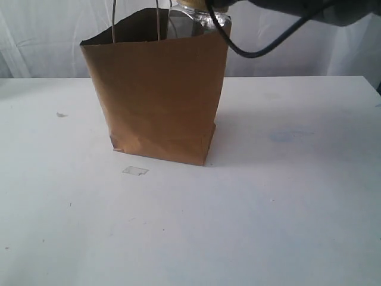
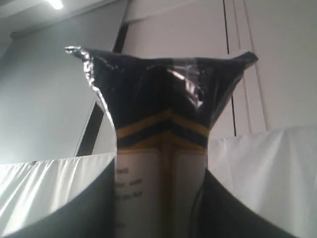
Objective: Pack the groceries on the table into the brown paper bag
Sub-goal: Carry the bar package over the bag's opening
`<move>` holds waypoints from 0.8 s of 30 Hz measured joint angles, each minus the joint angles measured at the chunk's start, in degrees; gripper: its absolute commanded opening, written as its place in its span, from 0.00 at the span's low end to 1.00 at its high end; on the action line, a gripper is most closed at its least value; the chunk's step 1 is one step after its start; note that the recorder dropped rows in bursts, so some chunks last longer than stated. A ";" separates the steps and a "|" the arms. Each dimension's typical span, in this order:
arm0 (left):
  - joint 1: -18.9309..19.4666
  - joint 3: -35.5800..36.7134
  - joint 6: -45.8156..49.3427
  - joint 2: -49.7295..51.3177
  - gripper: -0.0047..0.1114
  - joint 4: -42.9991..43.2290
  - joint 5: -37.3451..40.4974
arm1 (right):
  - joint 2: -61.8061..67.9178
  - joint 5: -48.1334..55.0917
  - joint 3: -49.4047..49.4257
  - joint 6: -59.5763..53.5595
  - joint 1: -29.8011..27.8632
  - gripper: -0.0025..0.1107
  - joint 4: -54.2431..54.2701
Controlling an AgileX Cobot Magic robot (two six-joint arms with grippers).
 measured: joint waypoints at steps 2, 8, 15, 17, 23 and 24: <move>0.00 0.00 0.00 0.00 0.04 0.00 0.00 | 1.09 0.10 -1.11 -1.33 0.12 0.02 -1.23; 0.00 0.00 0.00 0.00 0.04 0.00 0.00 | 6.98 0.85 -2.14 -8.06 1.09 0.02 -4.08; 0.00 0.00 0.00 0.00 0.04 0.00 0.00 | 11.23 2.20 -2.49 -15.67 2.28 0.02 -5.44; 0.00 0.00 0.00 0.00 0.04 0.00 0.00 | 11.72 2.68 -3.10 -16.07 2.28 0.02 -5.44; 0.00 0.00 0.00 0.00 0.04 0.00 0.00 | 11.85 4.83 -4.48 -16.31 2.28 0.02 -5.00; 0.00 0.00 0.00 0.00 0.04 0.00 0.00 | 11.85 5.60 -4.60 -16.43 2.28 0.02 -4.12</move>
